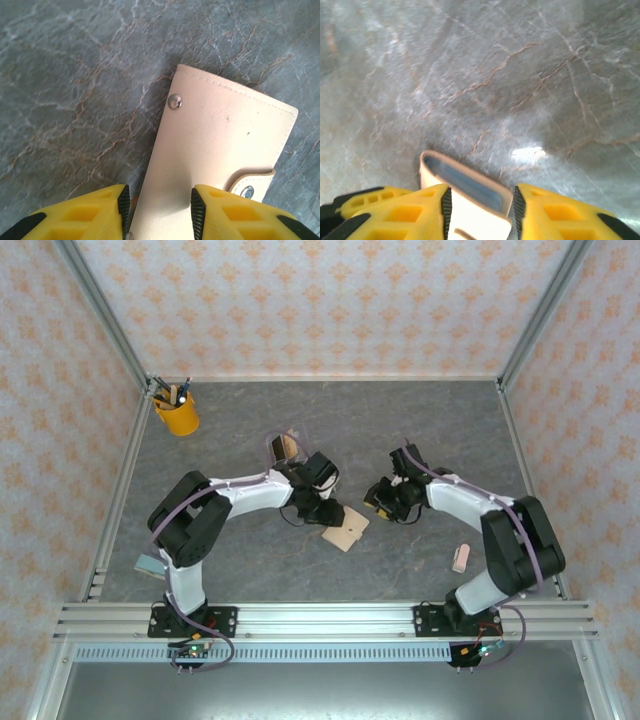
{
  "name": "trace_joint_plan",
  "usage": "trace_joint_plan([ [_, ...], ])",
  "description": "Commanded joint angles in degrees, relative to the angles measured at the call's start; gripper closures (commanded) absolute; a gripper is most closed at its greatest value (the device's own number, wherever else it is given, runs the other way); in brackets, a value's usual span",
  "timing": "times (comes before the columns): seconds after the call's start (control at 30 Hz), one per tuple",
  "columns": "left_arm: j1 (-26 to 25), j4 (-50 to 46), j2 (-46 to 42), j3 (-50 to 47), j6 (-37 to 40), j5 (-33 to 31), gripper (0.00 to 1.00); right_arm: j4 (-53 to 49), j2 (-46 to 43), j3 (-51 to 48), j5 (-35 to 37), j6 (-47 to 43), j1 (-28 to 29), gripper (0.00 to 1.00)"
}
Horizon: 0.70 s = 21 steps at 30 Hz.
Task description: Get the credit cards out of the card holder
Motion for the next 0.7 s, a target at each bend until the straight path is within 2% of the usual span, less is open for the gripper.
trace_joint_plan([
  [0.0,0.88,3.39,-2.67,-2.56,-4.84,0.00,0.59,-4.89,-3.57,-2.17,0.35,-1.56,0.67,0.57],
  [0.2,1.77,4.88,-3.59,-5.08,-6.09,1.15,0.59,-4.59,-1.71,-2.51,-2.06,-1.05,3.95,0.58],
  [0.4,2.01,5.69,-3.15,-5.74,-6.85,2.44,0.61,-2.71,3.86,-0.51,-3.52,0.25,5.09,0.73],
  [0.67,3.59,11.84,-3.50,-8.74,-10.65,4.75,0.67,0.80,12.26,7.31,-2.80,-3.55,5.09,0.79],
])
